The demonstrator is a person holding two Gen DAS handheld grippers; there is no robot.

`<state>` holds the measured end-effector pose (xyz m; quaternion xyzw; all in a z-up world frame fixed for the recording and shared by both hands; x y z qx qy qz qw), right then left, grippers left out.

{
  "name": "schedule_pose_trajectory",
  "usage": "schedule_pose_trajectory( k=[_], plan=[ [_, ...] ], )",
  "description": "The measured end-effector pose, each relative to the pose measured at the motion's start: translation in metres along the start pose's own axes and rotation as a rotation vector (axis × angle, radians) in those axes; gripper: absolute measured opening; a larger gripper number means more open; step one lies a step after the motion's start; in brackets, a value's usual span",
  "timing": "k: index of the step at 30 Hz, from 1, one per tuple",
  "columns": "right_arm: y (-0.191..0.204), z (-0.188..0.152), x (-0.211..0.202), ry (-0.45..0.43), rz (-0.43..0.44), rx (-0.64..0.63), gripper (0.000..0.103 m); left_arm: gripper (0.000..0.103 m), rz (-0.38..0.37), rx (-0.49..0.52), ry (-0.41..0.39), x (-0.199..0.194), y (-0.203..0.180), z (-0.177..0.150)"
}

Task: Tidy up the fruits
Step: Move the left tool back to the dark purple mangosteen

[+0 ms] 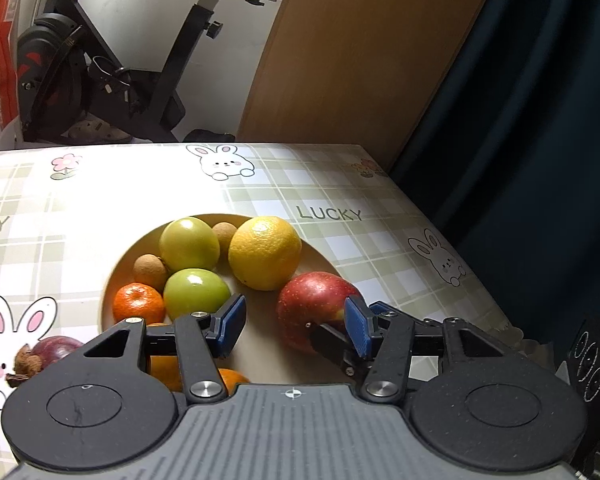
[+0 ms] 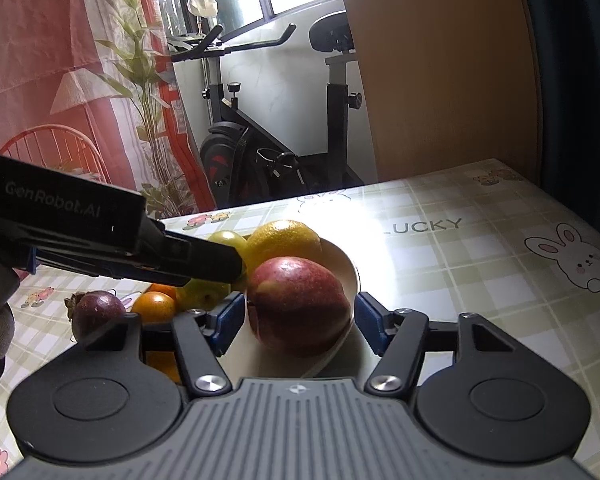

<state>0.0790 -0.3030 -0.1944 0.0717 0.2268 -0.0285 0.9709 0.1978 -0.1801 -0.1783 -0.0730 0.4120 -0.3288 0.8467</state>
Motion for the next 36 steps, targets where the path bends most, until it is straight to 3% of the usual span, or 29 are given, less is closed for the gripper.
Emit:
schedule_pose_trajectory(
  k=[7, 12, 26, 36],
  plan=[
    [0.021, 0.009, -0.014, -0.014, 0.015, -0.065, 0.064, 0.058, 0.034, -0.026, -0.069, -0.041, 0.024, 0.011],
    [0.038, 0.008, -0.016, 0.01, 0.032, -0.083, 0.064, 0.058, 0.069, 0.015, -0.108, -0.064, 0.034, 0.012],
    [0.09, 0.007, -0.003, 0.058, 0.084, -0.116, 0.064, 0.064, 0.135, 0.038, -0.16, -0.113, 0.072, 0.002],
    [0.119, 0.002, 0.009, 0.079, 0.113, -0.175, 0.063, 0.064, 0.16, 0.001, -0.157, -0.12, 0.099, -0.003]
  ],
)
Point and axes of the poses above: each gripper's, at about its wrist camera, not at the fingertips, and x roughly the way its jaws point, y to its left, z to its top, the point moved 3 cm from there along x, roughly the way its jaws point, and after that the axes turned 7 degrees about -x, right-handed, at the moved point
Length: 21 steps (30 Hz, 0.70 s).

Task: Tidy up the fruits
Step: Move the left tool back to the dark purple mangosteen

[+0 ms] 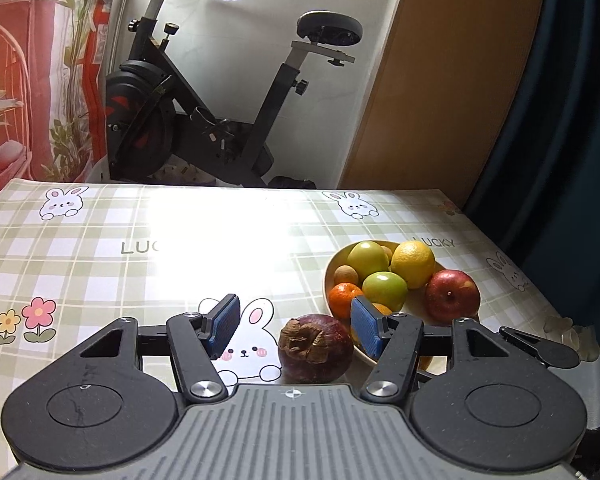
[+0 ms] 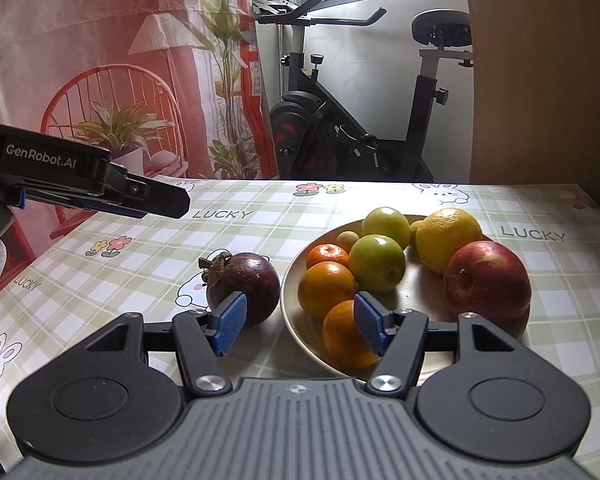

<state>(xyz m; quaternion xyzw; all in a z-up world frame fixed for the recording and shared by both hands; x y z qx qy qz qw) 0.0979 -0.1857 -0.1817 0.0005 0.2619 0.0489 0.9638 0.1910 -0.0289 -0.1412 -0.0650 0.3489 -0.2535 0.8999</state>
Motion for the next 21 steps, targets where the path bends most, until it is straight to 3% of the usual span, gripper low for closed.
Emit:
schedule_pose_trajectory(
  k=[16, 21],
  plan=[
    [0.041, 0.015, 0.038, 0.002, 0.069, -0.143, 0.061, 0.063, -0.024, -0.081, 0.023, 0.005, 0.025, 0.002],
    [0.044, 0.015, 0.054, 0.014, 0.055, -0.174, 0.061, 0.062, -0.033, -0.107, 0.046, 0.012, 0.03, -0.001]
  ],
)
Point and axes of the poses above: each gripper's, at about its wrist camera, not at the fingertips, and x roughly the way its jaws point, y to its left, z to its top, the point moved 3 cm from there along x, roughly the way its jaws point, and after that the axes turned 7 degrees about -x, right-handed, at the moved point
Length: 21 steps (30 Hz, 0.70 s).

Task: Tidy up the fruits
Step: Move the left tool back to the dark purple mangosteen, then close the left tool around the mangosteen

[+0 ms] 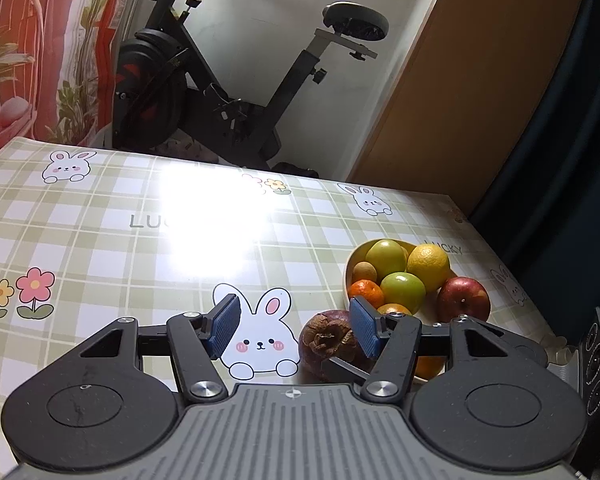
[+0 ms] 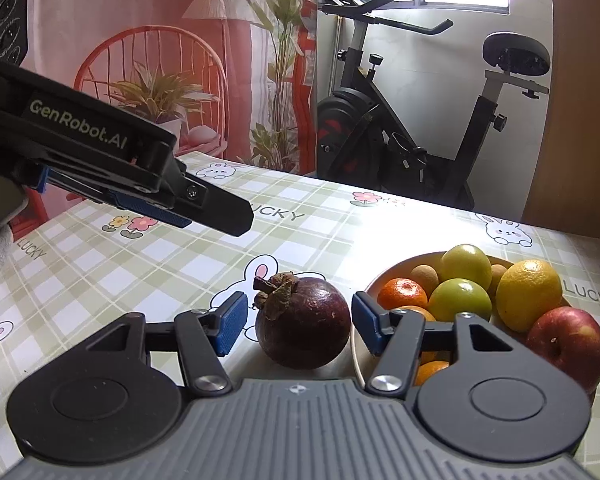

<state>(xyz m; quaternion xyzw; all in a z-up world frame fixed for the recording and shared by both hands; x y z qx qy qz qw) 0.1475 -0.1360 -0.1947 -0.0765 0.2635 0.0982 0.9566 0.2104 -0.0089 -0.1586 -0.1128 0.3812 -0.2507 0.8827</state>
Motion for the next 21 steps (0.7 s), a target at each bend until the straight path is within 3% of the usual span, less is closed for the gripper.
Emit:
schedule_pose_trajectory(
  k=[6, 21],
  plan=[
    [0.0, -0.005, 0.014, 0.039, 0.003, -0.01, 0.063, 0.063, -0.029, -0.026, 0.029, 0.01, 0.0, -0.002],
    [-0.002, -0.013, 0.011, 0.017, 0.019, -0.007, 0.065, 0.064, -0.049, -0.059, 0.107, 0.044, -0.013, -0.026]
  ],
)
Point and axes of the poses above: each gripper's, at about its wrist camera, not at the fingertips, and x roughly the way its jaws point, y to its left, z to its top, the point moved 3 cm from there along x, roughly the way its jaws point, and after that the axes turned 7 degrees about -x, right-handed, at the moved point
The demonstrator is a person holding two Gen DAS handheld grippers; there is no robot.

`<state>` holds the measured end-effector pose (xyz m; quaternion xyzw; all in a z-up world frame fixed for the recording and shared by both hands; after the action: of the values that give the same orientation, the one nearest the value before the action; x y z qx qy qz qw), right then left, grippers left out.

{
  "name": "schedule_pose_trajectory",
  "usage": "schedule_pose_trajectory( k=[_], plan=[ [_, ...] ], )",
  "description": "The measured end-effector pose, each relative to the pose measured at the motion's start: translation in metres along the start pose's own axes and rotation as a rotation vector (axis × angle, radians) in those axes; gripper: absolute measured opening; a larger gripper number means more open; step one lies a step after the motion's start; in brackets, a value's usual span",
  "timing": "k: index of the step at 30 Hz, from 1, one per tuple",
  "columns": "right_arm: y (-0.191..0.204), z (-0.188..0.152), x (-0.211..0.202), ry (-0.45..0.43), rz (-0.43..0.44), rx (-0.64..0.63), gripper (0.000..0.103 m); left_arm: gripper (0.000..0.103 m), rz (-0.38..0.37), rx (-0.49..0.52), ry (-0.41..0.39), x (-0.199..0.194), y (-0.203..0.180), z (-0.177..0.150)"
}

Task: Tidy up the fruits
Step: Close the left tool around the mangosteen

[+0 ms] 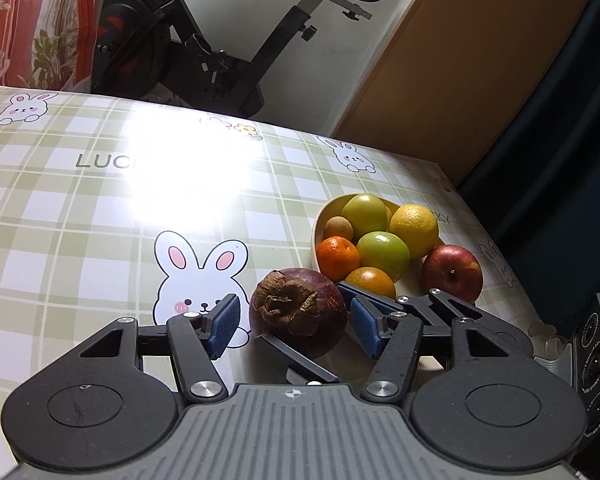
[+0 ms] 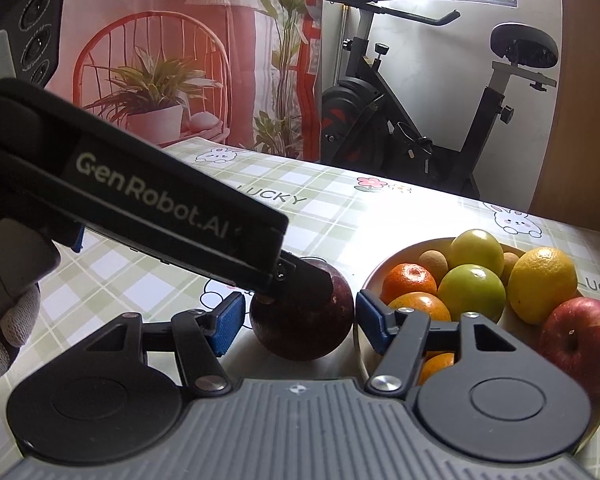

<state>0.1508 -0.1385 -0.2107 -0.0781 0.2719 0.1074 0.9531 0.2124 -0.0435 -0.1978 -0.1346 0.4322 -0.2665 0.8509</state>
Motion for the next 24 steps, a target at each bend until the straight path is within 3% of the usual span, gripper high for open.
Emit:
schedule_pose_trajectory(
  k=[10, 24],
  plan=[
    [-0.002, -0.001, -0.005, -0.018, 0.029, 0.01, 0.059, 0.062, -0.018, -0.051, 0.005, 0.005, 0.006, -0.005],
    [0.008, -0.002, -0.004, -0.012, 0.096, -0.026, 0.059, 0.059, 0.015, -0.079, -0.026, -0.009, 0.017, -0.01]
  ],
)
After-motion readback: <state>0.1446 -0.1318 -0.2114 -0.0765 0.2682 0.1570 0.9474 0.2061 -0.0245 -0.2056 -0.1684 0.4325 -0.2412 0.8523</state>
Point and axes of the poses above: each gripper's, at about its wrist camera, not at the fingertips, and x roughly the way its jaws point, y to its left, z to its top, the point moved 3 cm from there along x, roughly the way its jaws point, and after that the axes turned 7 degrees about -x, right-handed, at the moved point
